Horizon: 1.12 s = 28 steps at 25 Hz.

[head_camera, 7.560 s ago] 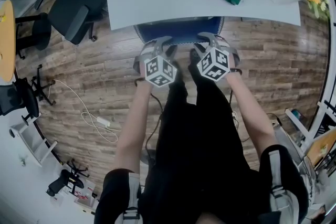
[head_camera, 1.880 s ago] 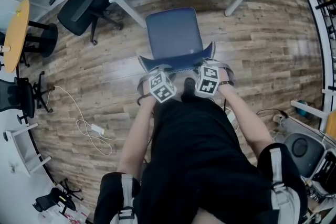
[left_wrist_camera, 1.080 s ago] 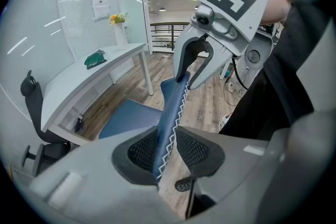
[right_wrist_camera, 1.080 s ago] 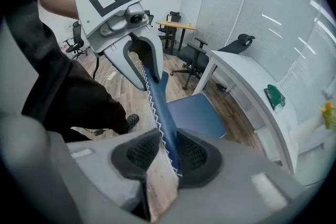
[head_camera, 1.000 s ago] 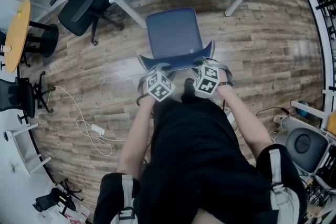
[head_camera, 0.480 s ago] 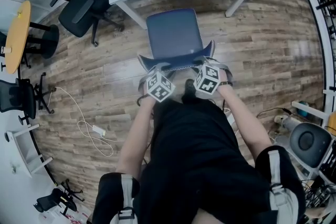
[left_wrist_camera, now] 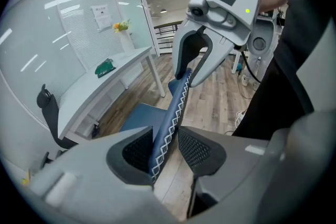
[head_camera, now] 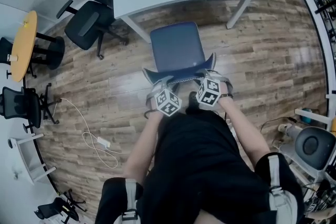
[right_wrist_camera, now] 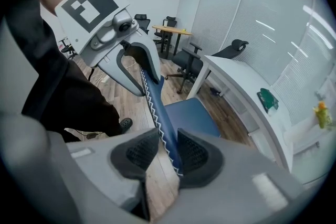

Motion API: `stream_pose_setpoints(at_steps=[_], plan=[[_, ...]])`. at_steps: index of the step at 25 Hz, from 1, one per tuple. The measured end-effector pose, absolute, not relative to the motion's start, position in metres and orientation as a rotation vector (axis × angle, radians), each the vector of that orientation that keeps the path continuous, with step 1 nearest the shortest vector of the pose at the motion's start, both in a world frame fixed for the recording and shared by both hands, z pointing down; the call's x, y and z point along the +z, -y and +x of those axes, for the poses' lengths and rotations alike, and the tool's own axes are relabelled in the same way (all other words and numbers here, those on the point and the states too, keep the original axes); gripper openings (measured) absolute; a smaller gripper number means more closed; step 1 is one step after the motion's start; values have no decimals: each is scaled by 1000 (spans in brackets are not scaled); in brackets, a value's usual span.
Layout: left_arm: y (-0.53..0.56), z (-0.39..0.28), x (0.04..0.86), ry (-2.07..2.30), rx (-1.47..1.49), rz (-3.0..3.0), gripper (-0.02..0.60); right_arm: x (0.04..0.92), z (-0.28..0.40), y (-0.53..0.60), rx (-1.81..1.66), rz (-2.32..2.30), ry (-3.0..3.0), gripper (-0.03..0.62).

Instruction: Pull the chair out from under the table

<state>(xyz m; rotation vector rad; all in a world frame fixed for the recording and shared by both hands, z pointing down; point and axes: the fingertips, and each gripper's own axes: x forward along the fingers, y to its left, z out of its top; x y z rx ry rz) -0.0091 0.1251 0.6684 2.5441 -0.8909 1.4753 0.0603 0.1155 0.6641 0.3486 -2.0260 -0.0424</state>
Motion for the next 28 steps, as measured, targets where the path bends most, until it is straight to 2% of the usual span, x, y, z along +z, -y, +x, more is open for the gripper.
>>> stream_pose_setpoints(at_steps=[8, 11, 18, 28], plan=[[-120, -9, 651, 879, 1520, 2555, 140, 640, 74, -103, -108, 409, 2040, 107], [-110, -8, 628, 928, 1454, 2582, 120, 619, 82, -82, -154, 469, 2047, 107], [-55, -12, 547, 1108, 1380, 2696, 98, 553, 84, -30, -294, 564, 2068, 107], [21, -14, 411, 1367, 1223, 2854, 77, 407, 64, 31, -541, 776, 2182, 87]])
